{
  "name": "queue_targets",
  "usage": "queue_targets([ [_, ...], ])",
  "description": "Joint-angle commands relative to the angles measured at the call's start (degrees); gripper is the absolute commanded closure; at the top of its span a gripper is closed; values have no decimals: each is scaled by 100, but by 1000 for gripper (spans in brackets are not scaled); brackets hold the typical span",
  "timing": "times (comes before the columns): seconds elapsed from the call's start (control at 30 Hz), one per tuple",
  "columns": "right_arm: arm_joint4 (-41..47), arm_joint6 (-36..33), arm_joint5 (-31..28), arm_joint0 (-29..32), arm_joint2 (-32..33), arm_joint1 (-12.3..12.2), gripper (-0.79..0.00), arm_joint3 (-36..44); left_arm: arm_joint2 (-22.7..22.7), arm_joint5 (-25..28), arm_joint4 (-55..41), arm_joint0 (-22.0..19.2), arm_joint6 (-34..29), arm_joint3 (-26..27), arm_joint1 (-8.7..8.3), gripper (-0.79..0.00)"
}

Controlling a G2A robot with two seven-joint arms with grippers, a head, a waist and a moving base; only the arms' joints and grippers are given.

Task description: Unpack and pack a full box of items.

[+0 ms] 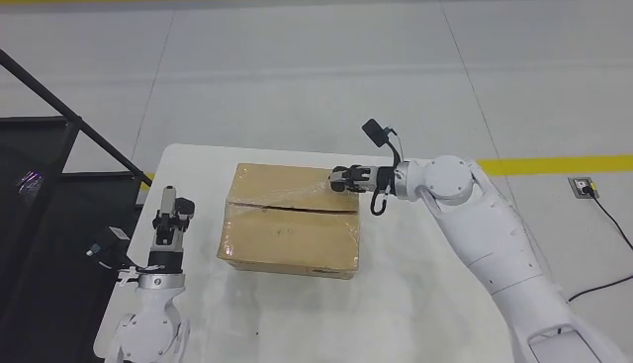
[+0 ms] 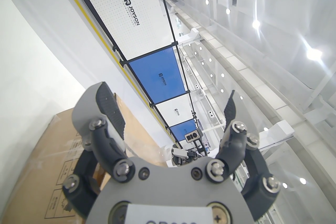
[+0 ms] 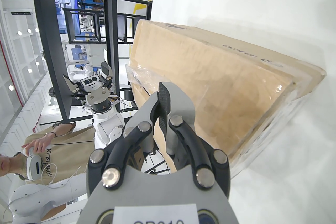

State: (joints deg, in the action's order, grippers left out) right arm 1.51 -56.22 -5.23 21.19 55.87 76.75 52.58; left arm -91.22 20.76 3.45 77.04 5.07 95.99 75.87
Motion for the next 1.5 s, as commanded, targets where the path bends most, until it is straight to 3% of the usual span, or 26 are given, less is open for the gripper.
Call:
queue_targets([
  [0.0, 5, 10, -43, 105, 77, -34, 0, 197, 15, 14, 20, 0, -9, -6, 3, -785],
  [0.83, 125, -174, -340, 1860, 936, -445, 0, 3076, 144, -18, 157, -269, -604, -251, -7, -785],
  [1.23, 93, -70, -137, 1786, 759, -445, 0, 3208, -55, 111, -58, -176, -555, -289, -20, -785],
  [1.47, 185, 20, -144, 1601, 677, -423, 0, 3071, -231, -67, -283, -74, -420, -238, -22, -785],
])
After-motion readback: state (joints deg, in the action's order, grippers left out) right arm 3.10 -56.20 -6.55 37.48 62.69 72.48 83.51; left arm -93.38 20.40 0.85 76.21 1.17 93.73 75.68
